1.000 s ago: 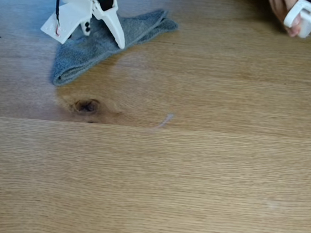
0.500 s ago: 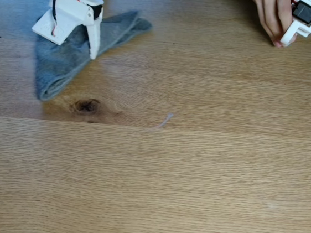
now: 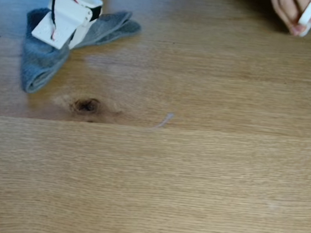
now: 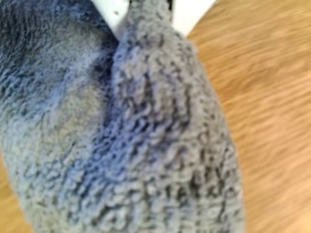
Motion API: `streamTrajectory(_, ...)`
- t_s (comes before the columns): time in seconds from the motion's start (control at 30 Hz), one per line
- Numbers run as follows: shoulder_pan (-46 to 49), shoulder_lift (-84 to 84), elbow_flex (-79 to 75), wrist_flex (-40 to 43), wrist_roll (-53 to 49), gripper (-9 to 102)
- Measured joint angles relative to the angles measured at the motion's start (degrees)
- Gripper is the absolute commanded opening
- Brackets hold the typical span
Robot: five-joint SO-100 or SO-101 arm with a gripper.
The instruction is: Clean the area in front of the robot
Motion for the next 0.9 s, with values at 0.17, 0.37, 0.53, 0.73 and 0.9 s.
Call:
streamTrajectory(0.17,-3.6,8.0,0.1,10.1,4.4,0)
streamTrajectory(0.37,-9.1,21.6,0.1,19.2,8.2,0)
streamTrajectory(0.53,-15.3,34.0,0.2,26.0,10.9,0)
streamTrajectory(0.73,-28.7,47.9,0.2,30.8,14.9,0)
streamTrajectory(0.9,-40.8,51.8,0.2,32.3,19.6,0)
